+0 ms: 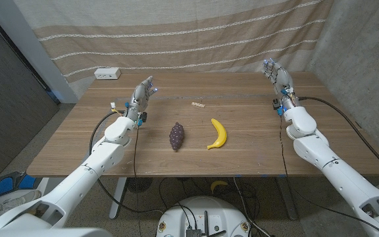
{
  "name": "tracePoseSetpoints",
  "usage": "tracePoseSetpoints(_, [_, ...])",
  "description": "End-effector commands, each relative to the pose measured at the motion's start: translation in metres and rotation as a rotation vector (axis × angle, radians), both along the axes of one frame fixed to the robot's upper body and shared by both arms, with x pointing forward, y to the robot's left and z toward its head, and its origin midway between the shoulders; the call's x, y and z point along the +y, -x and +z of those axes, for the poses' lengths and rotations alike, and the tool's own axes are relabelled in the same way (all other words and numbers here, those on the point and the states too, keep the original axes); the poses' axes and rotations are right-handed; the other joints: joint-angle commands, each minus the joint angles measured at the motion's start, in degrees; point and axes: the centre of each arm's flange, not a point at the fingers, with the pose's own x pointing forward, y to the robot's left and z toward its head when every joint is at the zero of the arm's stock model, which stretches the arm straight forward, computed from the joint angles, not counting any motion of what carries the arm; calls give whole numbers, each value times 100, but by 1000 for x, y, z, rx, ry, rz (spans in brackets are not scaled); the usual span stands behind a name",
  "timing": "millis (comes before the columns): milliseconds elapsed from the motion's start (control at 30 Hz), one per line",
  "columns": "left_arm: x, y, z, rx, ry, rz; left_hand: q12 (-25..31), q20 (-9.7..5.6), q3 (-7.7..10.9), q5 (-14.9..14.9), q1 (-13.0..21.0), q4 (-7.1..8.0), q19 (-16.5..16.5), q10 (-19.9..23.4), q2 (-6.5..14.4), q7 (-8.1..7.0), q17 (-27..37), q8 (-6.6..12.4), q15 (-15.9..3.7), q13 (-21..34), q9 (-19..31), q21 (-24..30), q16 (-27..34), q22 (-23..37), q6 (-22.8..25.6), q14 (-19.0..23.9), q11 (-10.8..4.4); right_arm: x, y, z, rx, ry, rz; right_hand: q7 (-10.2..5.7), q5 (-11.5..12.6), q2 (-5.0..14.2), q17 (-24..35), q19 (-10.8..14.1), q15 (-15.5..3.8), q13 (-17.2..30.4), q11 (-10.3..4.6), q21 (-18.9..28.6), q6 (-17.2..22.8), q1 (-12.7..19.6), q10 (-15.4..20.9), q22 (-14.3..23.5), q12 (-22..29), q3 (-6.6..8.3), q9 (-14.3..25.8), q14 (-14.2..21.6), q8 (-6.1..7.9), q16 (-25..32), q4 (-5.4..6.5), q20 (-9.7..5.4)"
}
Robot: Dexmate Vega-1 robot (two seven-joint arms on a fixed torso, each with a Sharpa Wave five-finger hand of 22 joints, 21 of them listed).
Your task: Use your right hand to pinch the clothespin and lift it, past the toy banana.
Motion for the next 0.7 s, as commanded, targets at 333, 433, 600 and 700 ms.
tracePoseSetpoints(333, [-2, 7, -2, -15, -12, 10, 49, 12, 37, -17, -22, -81, 92, 18, 60, 22, 7, 33, -43, 14, 26, -45, -20, 28, 25, -6, 15, 20, 23, 27, -92, 167, -126, -58, 40, 10, 30, 165, -64, 16, -61, 46, 83, 149, 106, 28, 19, 34, 11, 94, 49, 62, -152, -96])
tracePoseSetpoints(433, [-2, 9, -1, -18, -13, 10, 50, 8, 41, -19, -23, -92, 103, 26, 61, 23, 7, 34, -39, 14, 26, -56, -19, 29, 28, -2, 21, 24, 25, 30, -110, 188, -142, -75, 43, 14, 33, 173, -72, 16, -68, 46, 96, 159, 120, 28, 21, 39, 12, 102, 51, 67, -163, -96])
tracePoseSetpoints(600, [-3, 10, -1, -23, -8, 11, 53, -7, 45, -21, -27, -106, 126, 39, 63, 26, 8, 35, -40, 14, 27, -71, -17, 30, 35, 7, 25, 30, 28, 35, -128, 219, -154, -99, 50, 28, 37, 189, -96, 16, -83, 47, 92, 186, 129, 28, 18, 52, 12, 103, 45, 70, -188, -101])
tracePoseSetpoints(700, [-4, 11, -2, -28, -7, 10, 53, -1, 48, -23, -29, -114, 136, 42, 65, 31, 9, 36, -36, 14, 27, -80, -17, 30, 39, 10, 25, 33, 30, 38, -135, 238, -167, -115, 58, 43, 40, 194, -120, 16, -108, 43, 103, 216, 127, 29, 12, 67, 13, 96, 44, 69, -214, -106])
